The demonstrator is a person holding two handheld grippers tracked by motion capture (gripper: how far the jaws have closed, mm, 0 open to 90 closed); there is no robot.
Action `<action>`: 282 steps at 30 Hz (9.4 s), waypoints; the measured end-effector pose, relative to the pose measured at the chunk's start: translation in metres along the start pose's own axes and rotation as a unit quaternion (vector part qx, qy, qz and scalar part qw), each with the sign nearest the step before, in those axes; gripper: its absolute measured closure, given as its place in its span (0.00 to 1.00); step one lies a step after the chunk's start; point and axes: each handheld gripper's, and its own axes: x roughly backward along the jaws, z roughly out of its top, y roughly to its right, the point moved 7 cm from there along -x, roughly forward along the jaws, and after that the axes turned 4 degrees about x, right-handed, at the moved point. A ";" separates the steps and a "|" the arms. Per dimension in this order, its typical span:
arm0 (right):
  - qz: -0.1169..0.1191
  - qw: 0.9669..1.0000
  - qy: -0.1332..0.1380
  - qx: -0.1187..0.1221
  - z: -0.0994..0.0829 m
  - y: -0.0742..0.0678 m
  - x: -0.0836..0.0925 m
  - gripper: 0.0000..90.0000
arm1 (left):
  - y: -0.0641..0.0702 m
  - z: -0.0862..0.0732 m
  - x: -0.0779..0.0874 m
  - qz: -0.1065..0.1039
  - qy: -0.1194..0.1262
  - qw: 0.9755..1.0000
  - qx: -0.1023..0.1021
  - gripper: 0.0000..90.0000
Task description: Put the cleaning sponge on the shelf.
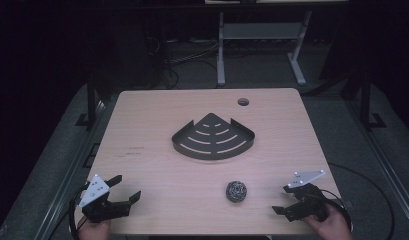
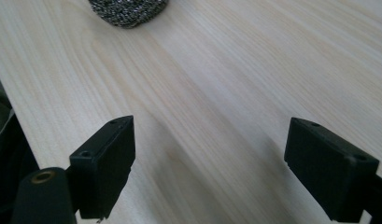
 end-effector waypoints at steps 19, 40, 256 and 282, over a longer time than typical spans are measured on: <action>0.009 0.999 -0.004 0.037 0.016 -0.019 -0.006 0.18 | 0.000 -0.001 0.000 0.007 -0.003 1.000 -0.005 0.15; 0.026 0.994 -0.041 0.096 0.049 -0.045 -0.029 0.17 | -0.007 -0.001 0.005 0.012 0.005 1.000 0.007 0.15; 0.075 0.982 -0.145 0.093 0.249 0.045 -0.102 0.37 | -0.011 0.004 0.014 0.011 0.028 0.999 0.018 0.15; 0.057 0.985 -0.151 0.065 0.243 0.059 -0.133 0.37 | -0.011 0.004 0.014 0.010 0.027 0.999 0.017 0.15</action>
